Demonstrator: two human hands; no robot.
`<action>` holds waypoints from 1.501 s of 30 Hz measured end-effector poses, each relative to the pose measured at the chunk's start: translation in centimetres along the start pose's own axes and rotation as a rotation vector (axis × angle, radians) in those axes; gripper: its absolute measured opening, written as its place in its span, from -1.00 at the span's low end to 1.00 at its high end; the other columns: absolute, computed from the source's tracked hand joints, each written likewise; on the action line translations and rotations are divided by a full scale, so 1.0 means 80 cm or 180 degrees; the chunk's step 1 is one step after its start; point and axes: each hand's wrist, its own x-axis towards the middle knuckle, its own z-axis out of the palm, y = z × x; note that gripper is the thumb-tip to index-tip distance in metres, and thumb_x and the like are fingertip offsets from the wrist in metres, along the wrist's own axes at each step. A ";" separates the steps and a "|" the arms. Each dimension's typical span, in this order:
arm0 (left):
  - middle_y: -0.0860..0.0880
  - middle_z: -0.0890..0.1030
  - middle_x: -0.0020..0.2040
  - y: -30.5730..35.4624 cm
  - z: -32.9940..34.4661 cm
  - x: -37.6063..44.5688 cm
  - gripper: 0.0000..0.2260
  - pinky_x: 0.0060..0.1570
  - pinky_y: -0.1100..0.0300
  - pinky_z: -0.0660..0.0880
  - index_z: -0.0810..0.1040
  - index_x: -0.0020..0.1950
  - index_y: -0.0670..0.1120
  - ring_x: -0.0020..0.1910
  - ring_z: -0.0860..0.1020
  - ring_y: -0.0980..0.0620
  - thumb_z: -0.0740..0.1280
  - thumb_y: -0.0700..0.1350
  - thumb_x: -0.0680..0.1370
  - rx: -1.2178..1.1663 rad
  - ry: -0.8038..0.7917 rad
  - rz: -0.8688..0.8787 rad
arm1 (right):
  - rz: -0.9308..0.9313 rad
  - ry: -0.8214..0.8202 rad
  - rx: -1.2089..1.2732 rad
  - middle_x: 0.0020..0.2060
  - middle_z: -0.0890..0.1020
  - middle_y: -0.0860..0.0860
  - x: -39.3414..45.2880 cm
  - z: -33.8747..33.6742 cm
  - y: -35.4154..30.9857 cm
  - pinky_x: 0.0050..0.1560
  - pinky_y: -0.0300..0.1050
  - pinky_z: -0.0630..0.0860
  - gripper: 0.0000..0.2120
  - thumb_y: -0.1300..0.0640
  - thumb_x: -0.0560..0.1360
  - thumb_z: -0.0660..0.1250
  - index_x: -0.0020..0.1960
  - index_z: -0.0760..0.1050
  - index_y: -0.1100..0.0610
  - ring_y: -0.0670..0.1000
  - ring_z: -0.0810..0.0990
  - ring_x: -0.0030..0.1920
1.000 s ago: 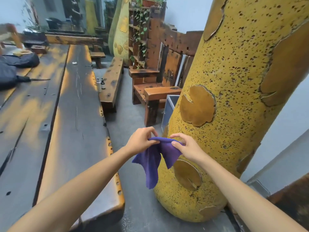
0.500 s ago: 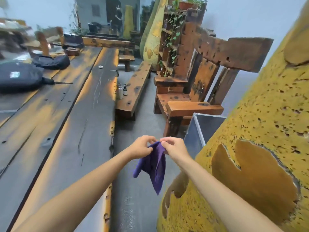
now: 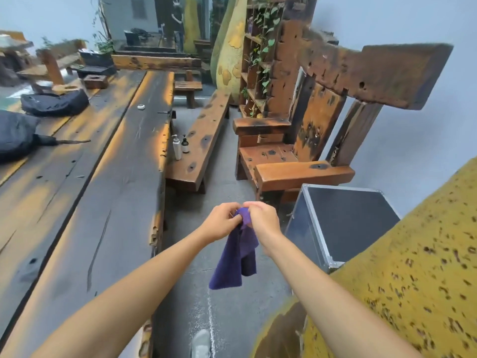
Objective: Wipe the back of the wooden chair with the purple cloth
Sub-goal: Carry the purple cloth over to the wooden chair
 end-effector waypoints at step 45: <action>0.03 0.43 -0.27 -0.161 -0.225 0.828 -0.63 -0.22 0.12 0.34 0.40 -0.19 -0.09 -0.27 0.42 0.08 0.30 0.18 0.61 -0.0462 0.0409 0.0044 | -0.0883 -0.0186 -0.1374 -0.15 0.64 -0.02 0.825 0.051 -0.194 -0.14 -0.25 0.44 -0.76 0.29 0.61 0.15 -0.09 0.53 0.06 0.00 0.56 -0.11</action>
